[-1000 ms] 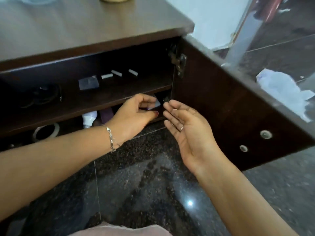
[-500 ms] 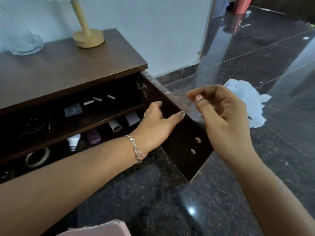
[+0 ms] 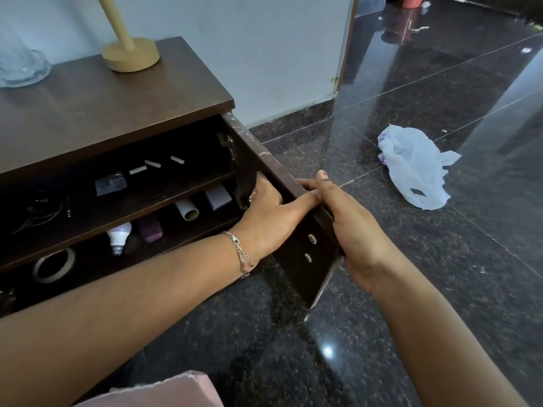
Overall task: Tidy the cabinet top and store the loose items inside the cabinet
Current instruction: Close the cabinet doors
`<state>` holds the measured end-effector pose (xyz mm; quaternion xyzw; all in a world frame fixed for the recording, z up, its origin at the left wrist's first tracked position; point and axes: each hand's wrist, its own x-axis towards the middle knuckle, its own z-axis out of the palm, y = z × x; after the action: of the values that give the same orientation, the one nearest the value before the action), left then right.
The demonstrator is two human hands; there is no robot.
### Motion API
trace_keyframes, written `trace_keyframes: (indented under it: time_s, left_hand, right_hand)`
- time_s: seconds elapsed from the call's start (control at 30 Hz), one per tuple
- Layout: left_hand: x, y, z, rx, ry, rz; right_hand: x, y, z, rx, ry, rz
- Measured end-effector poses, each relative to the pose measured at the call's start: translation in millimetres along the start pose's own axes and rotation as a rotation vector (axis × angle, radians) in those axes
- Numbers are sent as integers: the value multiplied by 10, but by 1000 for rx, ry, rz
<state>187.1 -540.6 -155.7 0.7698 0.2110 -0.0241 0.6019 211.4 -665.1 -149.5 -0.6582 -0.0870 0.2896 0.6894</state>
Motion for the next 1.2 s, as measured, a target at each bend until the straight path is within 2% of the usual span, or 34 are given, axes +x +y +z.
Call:
trace_keyframes:
  time_s: [0.23,0.47,0.77,0.97,1.2]
  left_hand:
    - [-146,1,-334,57,-95,-18]
    - [-398,-151,-856,110,-178,-88]
    - [-652,-318,-1382,102,-80,-214]
    - [-761,-309,-1741,259,36,-190]
    - [-758,-463,-2250,331,136,-221]
  right_hand:
    - [-144,186,388,100,-45,23]
    - [-198,493,1066,97,66,-106]
    - [-124,757,1696,146,34,-208]
    - [-45,864,2083,65,65,-267]
    - [206,950,2383,-85,-52,-347]
